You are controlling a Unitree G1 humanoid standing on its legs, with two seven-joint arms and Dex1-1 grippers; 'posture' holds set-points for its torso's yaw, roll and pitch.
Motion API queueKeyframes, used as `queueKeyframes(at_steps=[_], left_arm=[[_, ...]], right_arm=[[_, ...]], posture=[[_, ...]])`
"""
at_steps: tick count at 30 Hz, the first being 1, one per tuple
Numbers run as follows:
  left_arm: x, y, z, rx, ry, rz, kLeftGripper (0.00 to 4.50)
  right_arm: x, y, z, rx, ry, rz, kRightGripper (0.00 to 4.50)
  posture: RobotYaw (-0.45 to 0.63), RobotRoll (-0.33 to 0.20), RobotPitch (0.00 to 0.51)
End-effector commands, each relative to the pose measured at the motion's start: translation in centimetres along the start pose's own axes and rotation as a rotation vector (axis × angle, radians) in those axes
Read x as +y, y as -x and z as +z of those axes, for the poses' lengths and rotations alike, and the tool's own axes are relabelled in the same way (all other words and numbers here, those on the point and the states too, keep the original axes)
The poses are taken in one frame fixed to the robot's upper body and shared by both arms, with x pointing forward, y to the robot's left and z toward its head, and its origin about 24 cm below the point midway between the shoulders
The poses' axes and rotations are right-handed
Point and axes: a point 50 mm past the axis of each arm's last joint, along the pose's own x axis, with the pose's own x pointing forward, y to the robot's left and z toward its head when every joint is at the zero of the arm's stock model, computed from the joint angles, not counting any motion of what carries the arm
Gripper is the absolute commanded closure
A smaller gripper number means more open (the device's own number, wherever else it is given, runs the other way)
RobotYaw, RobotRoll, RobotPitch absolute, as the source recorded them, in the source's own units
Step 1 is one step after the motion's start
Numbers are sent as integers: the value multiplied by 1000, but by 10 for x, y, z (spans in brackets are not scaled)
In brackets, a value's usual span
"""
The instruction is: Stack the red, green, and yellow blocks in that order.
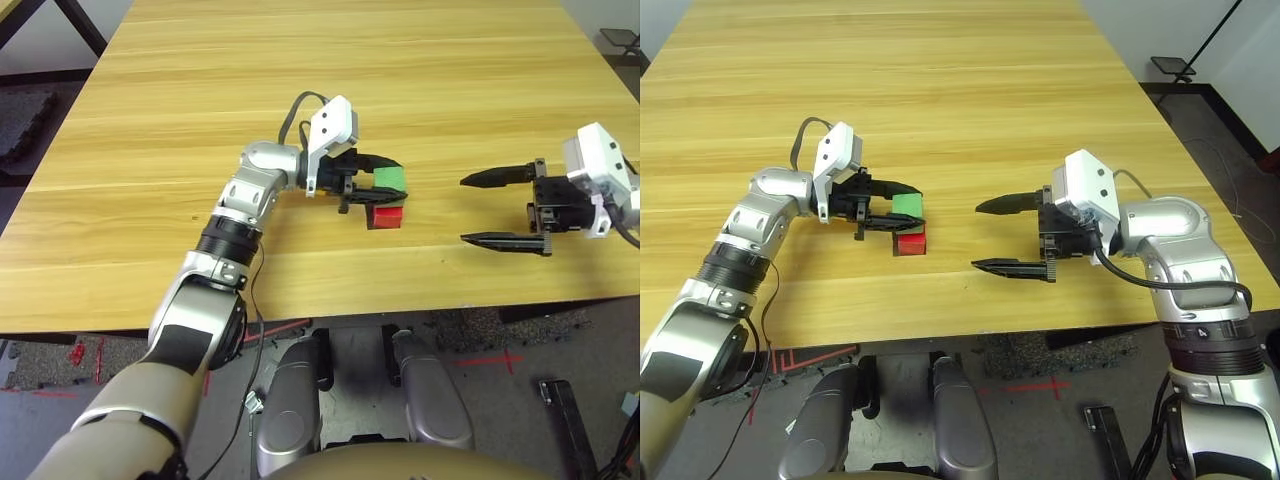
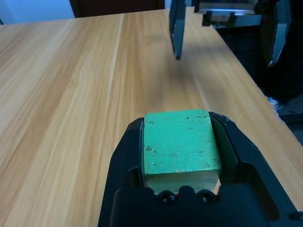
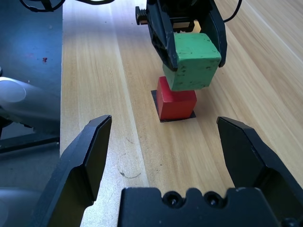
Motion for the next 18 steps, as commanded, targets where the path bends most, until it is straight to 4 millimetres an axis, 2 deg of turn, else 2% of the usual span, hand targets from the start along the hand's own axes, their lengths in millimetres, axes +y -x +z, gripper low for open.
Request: queueKeyframes(at_steps=[1,7,18], left_arm=[[-10,-5,-6,16,-4,-56,2392],[-15,-6,-11,24,-19,-84,2392],[-6,-7,-12,12,-8,-46,2392]], right_arm=[[1,-4,0,-1,6,11,0],[3,-7,0,-8,3,14,0],[2,-8,1,-12,5,24,0]], posture=[[133,58,244],[130,57,248],[129,51,249]])
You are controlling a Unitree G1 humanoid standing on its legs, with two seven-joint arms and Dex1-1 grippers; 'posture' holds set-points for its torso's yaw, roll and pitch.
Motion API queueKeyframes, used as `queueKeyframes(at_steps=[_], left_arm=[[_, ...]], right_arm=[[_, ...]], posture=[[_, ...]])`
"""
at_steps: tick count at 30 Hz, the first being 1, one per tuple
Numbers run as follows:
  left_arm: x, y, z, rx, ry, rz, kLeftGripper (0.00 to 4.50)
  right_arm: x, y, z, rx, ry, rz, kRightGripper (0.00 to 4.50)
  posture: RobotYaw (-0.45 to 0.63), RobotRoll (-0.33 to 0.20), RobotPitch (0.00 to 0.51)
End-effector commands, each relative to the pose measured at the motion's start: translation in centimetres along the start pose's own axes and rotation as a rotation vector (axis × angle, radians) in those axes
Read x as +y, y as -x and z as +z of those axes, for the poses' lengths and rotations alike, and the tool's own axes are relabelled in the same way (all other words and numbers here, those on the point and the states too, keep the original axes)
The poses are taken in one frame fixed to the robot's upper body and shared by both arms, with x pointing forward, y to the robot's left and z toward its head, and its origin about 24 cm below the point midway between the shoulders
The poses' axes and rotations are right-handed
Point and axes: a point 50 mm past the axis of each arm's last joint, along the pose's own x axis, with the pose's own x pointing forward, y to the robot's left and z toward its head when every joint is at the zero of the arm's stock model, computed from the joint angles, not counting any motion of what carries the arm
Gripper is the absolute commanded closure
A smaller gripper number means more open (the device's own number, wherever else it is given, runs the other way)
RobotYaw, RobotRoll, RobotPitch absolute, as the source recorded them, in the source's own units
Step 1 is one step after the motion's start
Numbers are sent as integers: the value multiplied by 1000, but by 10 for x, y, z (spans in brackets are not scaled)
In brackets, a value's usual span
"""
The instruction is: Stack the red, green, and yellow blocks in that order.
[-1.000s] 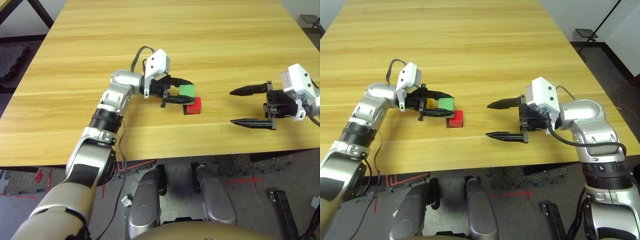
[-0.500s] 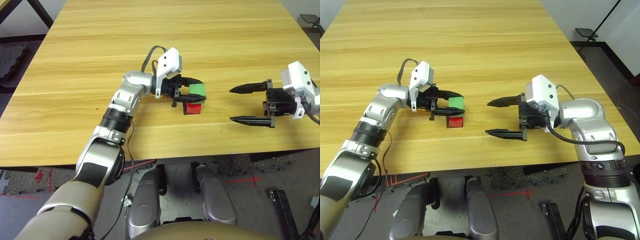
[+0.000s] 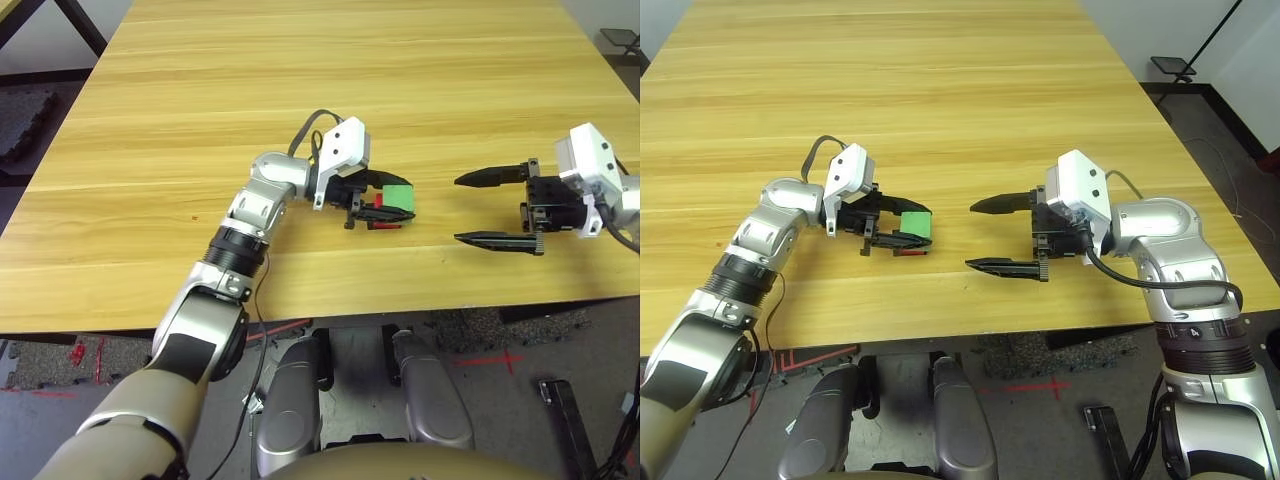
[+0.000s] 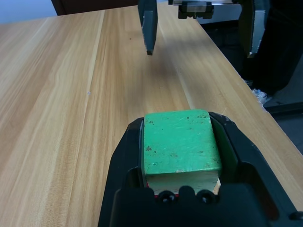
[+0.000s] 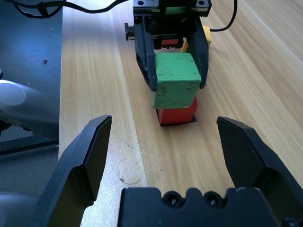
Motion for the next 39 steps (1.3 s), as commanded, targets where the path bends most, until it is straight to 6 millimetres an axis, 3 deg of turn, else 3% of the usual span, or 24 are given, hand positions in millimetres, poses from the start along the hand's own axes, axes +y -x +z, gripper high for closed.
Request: queueKeyframes(at_steps=[1,16,34,39], left_arm=[[2,0,-1,0,-2,3,2392],[11,6,-10,34,-18,41,2393],[8,7,-11,23,3,22,2393],[9,6,-9,20,13,30,849]], right_arm=[[2,-4,1,-3,5,25,0],[3,-5,-3,-4,1,41,0],[0,-7,-8,-2,9,44,0],[-1,-7,-8,-3,13,45,0]], posture=[[129,51,249],[135,47,251],[143,45,246],[146,44,240]])
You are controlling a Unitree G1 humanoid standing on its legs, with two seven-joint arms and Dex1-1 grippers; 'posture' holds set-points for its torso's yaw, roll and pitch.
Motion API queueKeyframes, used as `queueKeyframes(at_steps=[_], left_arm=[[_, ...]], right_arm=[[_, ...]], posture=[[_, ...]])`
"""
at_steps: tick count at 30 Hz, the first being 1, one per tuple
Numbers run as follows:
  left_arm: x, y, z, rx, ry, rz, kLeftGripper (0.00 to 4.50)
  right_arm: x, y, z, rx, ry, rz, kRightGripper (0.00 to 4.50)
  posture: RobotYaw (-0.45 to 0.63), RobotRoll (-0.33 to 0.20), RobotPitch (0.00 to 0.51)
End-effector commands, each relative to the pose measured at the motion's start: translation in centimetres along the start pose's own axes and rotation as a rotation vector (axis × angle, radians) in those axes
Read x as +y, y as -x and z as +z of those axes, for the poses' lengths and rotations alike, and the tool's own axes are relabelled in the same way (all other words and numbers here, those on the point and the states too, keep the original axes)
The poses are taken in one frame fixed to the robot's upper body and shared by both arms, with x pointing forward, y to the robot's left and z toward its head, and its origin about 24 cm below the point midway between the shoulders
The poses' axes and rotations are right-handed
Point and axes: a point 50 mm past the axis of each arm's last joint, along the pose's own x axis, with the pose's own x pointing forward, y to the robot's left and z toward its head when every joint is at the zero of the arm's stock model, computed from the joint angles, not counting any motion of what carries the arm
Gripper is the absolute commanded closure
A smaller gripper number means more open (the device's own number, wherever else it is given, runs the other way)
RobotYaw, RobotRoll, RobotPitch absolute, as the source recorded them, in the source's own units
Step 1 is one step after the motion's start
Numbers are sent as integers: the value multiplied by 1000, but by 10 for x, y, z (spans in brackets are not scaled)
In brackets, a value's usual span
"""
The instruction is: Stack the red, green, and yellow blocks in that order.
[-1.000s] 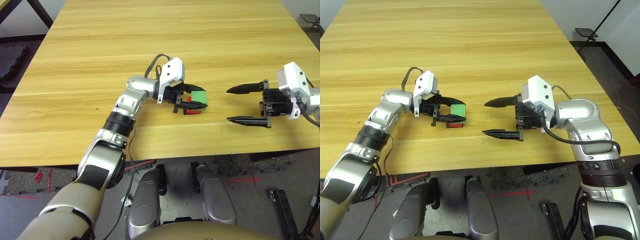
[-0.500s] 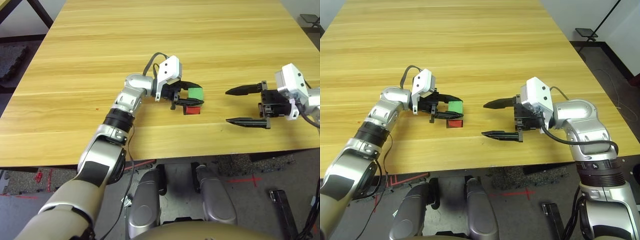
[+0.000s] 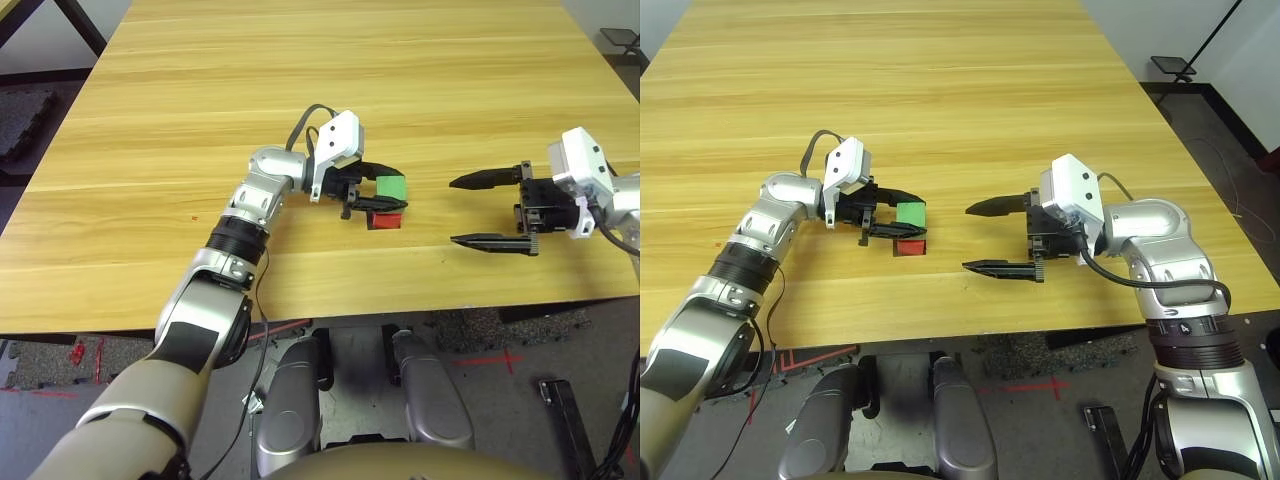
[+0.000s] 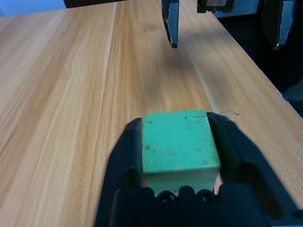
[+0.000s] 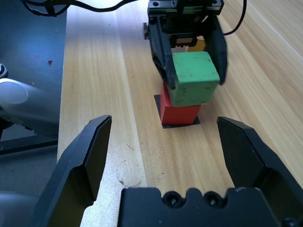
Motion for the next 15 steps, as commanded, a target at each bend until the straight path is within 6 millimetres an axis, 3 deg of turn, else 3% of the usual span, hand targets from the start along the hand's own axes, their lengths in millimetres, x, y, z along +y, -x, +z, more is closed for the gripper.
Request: queueKeyframes(at_steps=[1,3,15], left_arm=[[-1,-1,-2,0,18,-3,466],[0,-1,-2,2,21,1,39],[2,11,1,11,37,-9,39]], right_arm=[[1,-2,-3,12,2,14,0],[0,-2,-3,12,3,12,0],[-2,-3,-7,16,2,10,0]], posture=[[146,44,240],[146,44,240],[145,45,239]])
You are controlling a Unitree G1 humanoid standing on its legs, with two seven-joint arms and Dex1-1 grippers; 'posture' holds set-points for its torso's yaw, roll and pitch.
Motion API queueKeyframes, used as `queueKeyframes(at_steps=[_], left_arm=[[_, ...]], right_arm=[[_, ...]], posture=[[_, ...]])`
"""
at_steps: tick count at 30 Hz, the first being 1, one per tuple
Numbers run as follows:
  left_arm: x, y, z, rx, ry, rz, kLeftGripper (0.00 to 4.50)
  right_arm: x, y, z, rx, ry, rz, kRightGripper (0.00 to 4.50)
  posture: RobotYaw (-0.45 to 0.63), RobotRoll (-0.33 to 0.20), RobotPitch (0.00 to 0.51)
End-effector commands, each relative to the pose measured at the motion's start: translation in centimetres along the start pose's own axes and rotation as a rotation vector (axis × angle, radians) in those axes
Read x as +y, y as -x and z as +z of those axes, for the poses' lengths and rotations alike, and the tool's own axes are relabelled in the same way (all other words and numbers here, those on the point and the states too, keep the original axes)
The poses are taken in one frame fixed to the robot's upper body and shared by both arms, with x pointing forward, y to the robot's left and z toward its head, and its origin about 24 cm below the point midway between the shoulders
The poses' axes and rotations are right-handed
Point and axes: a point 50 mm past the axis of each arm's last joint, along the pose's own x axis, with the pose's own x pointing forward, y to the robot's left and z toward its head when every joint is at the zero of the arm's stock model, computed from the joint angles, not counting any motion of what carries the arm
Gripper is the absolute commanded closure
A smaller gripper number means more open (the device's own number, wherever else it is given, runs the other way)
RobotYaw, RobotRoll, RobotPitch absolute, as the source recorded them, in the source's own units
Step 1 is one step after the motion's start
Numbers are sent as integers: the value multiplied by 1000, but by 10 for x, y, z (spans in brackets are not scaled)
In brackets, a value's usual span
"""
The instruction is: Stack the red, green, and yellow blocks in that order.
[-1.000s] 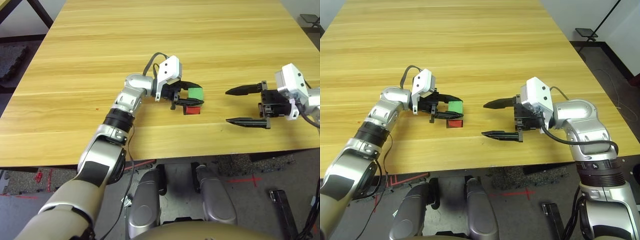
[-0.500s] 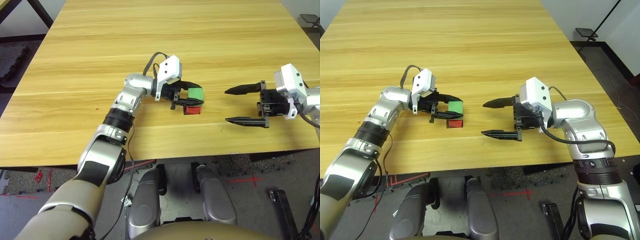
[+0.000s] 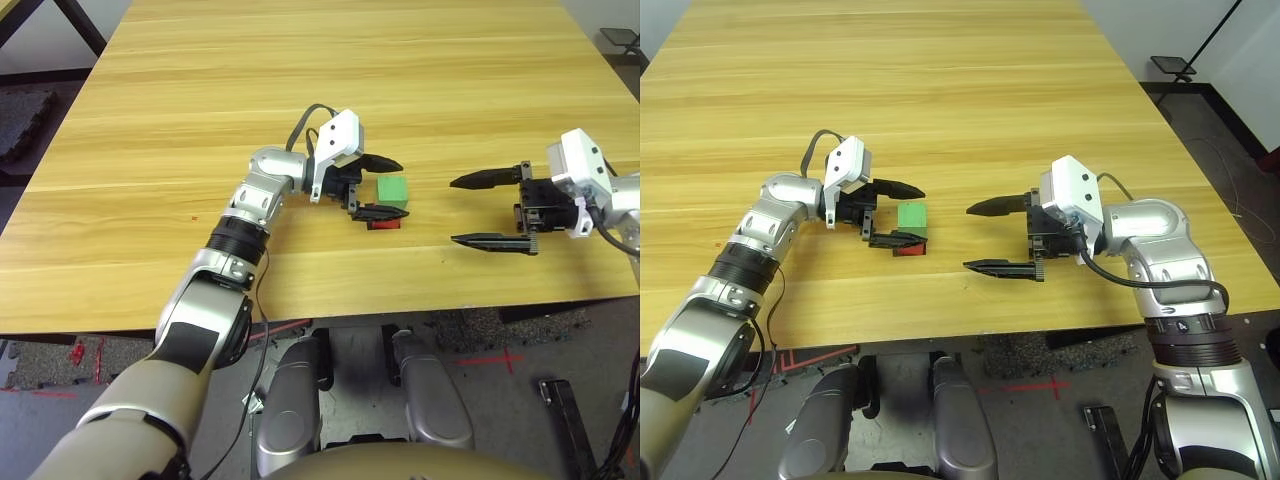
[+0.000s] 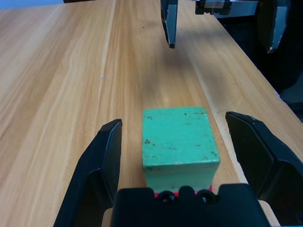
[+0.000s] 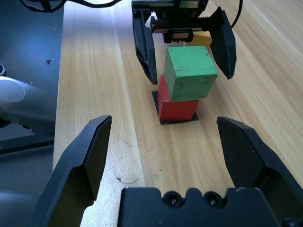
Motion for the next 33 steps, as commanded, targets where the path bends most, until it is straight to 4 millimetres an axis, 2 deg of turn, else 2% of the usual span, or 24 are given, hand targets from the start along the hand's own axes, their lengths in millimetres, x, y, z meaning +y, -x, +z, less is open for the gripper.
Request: queueKeyframes(at_steps=[1,19,25,27,31,33], left_arm=[[2,7,3,3,4,-2,39],[16,52,13,47,4,62,39],[21,54,13,49,-3,95,39],[23,54,13,51,-15,123,39],[37,68,9,94,-12,316,39],[39,76,6,110,-12,358,39]], right_arm=[[0,-2,-2,8,3,17,0],[-2,-7,-3,5,3,33,0],[-2,-9,-3,0,4,38,0],[-3,-9,-4,1,6,37,0],[-4,-8,-3,3,7,30,0],[-3,-7,-3,4,7,28,0]], posture=[[145,45,239],[168,45,236],[171,43,233],[170,42,232],[167,40,230],[167,38,231]])
